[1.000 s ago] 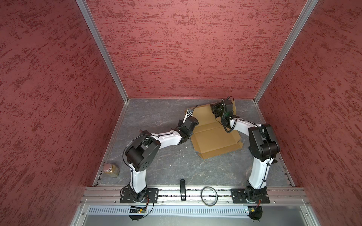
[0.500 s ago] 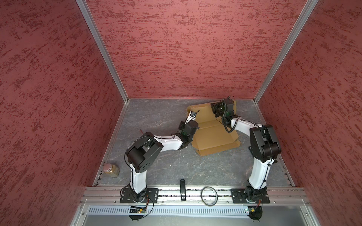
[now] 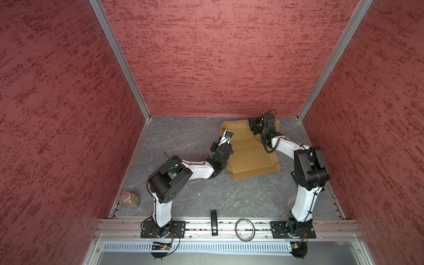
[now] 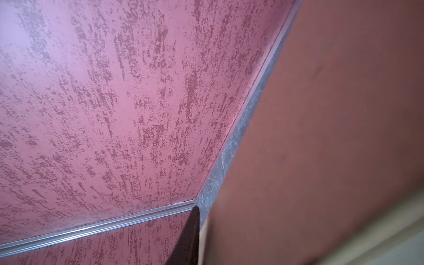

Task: Assemble paper box
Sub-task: First fold the bottom flaps of a flat cardboard box at the center of the table.

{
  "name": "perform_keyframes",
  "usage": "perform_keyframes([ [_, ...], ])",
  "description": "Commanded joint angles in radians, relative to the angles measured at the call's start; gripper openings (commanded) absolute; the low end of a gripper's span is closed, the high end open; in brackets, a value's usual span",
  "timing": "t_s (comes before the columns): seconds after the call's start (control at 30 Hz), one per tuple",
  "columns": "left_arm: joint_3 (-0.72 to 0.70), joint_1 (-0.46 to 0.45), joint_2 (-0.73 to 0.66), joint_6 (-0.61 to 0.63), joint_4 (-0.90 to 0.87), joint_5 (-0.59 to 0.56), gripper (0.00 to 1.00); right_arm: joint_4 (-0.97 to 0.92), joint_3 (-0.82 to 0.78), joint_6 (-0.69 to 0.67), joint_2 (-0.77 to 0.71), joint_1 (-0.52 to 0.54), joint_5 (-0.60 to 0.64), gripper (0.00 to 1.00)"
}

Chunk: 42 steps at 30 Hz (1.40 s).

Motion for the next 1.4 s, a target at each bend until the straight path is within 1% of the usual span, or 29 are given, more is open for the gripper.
perform_keyframes([
  [0.0, -0.010, -0.008, -0.009, 0.004, 0.029, -0.008, 0.03, -0.006, 0.041, 0.002, 0.006, -0.004, -0.002, 0.19],
  [0.17, -0.007, -0.006, -0.009, -0.020, 0.003, -0.007, 0.04, 0.004, 0.047, 0.000, 0.014, -0.006, -0.007, 0.08],
  [0.3, -0.001, 0.003, -0.012, -0.066, -0.040, -0.009, 0.08, 0.011, 0.041, -0.004, 0.017, -0.005, -0.012, 0.04],
  [0.4, 0.005, 0.014, -0.019, -0.105, -0.079, -0.007, 0.16, 0.015, 0.031, -0.002, 0.017, -0.006, -0.015, 0.03],
  [0.57, 0.005, 0.026, -0.055, -0.151, -0.135, 0.008, 0.34, 0.046, 0.013, 0.013, 0.022, -0.006, -0.017, 0.02],
  [0.67, -0.002, 0.034, -0.098, -0.208, -0.215, 0.034, 0.42, 0.064, 0.004, 0.025, 0.024, -0.006, -0.014, 0.01],
  [0.73, -0.015, 0.043, -0.142, -0.252, -0.265, 0.068, 0.49, 0.079, 0.000, 0.035, 0.026, -0.005, -0.012, 0.01],
  [0.87, -0.032, 0.060, -0.244, -0.332, -0.366, 0.156, 0.56, 0.101, -0.005, 0.046, 0.032, -0.006, -0.014, 0.01],
  [1.1, -0.041, 0.143, -0.384, -0.505, -0.591, 0.425, 0.59, 0.144, -0.019, 0.067, 0.041, -0.005, -0.027, 0.00],
  [1.2, -0.055, 0.182, -0.424, -0.552, -0.643, 0.491, 0.59, 0.163, -0.031, 0.076, 0.045, -0.006, -0.032, 0.00],
  [1.37, -0.055, 0.218, -0.432, -0.563, -0.702, 0.541, 0.59, 0.202, -0.040, 0.105, 0.065, -0.005, -0.048, 0.00],
])
